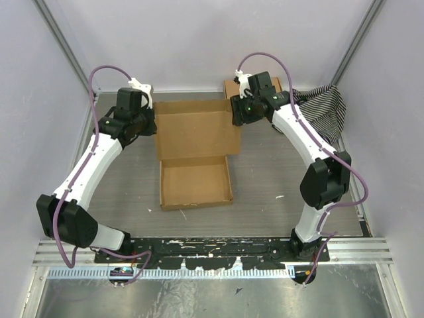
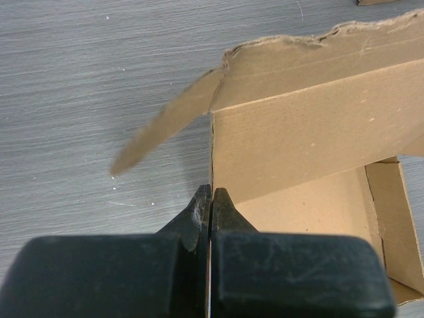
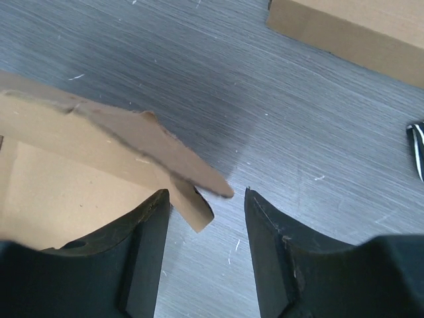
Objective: Fold the paper box
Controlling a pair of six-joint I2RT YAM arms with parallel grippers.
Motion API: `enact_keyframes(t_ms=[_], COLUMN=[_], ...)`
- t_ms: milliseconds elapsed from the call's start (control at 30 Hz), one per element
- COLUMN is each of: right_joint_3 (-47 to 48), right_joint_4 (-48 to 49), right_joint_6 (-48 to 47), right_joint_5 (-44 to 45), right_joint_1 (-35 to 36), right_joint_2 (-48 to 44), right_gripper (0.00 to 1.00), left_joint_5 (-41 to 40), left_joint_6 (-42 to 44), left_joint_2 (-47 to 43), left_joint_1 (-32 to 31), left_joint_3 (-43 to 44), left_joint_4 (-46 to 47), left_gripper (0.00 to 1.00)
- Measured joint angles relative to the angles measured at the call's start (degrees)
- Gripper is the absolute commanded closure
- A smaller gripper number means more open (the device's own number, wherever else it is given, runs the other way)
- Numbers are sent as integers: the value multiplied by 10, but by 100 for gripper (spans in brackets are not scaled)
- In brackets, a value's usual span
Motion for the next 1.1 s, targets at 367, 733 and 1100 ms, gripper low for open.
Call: enact_keyframes(t_ms=[367,733,1100], right_joint_3=[-8,105,126], right_joint_4=[50,-1,28], right_joint_6=[5,61,102], right_joint_5=[-101,-67,0], right_joint_1=[-6,-5,4], right_joint_2=[0,52,83], right_gripper=[84,95,99], left_joint_5=[0,-8,-27], left_joint_6=[2,2,-13], left_joint_2=[0,24,86], left_joint_1=[-2,-10,-15], left_joint_3=[-4,57,123], left_joint_4=[11,6,-10], left_gripper=[100,100,100])
